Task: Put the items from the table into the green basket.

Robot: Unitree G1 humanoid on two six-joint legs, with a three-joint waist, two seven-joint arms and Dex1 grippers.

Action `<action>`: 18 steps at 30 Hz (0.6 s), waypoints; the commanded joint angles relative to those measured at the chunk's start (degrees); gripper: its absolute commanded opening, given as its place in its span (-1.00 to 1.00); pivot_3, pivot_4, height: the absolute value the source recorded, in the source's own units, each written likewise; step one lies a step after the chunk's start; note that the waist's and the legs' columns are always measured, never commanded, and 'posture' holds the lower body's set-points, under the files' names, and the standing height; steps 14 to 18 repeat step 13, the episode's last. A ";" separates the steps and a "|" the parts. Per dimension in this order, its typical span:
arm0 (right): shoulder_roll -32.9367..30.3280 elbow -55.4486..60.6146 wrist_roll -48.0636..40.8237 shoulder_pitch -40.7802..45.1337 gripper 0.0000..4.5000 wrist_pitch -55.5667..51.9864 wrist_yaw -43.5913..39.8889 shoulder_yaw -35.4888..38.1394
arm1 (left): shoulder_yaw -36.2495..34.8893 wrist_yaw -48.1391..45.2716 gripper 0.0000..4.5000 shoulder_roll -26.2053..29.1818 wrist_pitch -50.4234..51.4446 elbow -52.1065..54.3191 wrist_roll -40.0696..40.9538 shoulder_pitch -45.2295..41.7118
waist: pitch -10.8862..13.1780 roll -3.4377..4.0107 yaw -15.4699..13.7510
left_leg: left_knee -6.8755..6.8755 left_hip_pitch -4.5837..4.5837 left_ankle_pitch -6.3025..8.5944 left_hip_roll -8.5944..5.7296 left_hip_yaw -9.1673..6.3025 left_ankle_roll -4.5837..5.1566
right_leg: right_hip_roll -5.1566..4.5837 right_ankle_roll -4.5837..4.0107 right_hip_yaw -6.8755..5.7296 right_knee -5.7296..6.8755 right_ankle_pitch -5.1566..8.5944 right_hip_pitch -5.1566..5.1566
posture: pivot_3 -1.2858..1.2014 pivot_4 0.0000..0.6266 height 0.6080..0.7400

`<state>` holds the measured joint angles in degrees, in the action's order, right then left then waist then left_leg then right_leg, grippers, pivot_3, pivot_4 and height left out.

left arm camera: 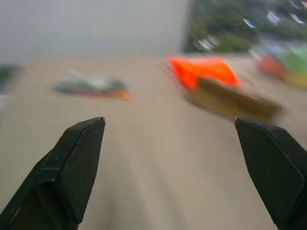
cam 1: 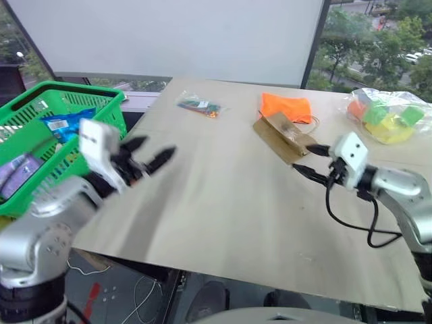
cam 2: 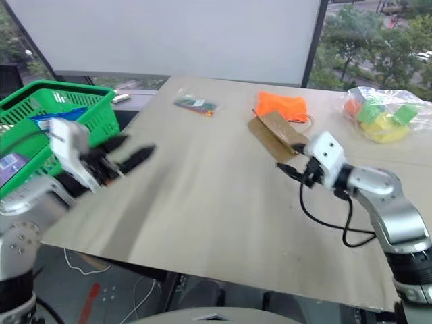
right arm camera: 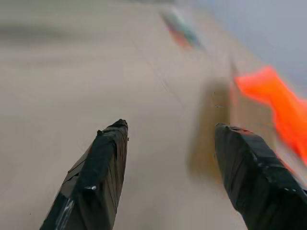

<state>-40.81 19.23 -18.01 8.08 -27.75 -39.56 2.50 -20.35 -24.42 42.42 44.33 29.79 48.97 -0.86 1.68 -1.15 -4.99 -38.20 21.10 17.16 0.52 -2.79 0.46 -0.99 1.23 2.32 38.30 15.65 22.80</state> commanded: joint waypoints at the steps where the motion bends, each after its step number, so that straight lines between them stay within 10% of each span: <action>1: 1.65 5.03 2.29 -5.81 0.36 -0.02 6.29 5.77 | 0.36 0.15 0.98 -1.28 -0.66 4.12 -0.08 1.21 | 0.04 0.12 1.11 | -0.01 -0.02 0.00 -0.01 0.00 0.01 | 0.04 0.00 0.03 0.04 0.00 0.00 | 0.07 -0.99 1.00; 18: 8.80 13.61 2.88 -18.54 0.36 0.24 15.16 16.21 | 2.93 -0.45 0.98 -4.01 -1.06 3.42 -2.97 3.19 | 0.29 0.54 4.61 | -0.11 -0.57 0.01 -0.08 0.43 0.06 | 0.67 0.05 0.31 0.30 0.03 -0.30 | 0.01 -0.90 1.00</action>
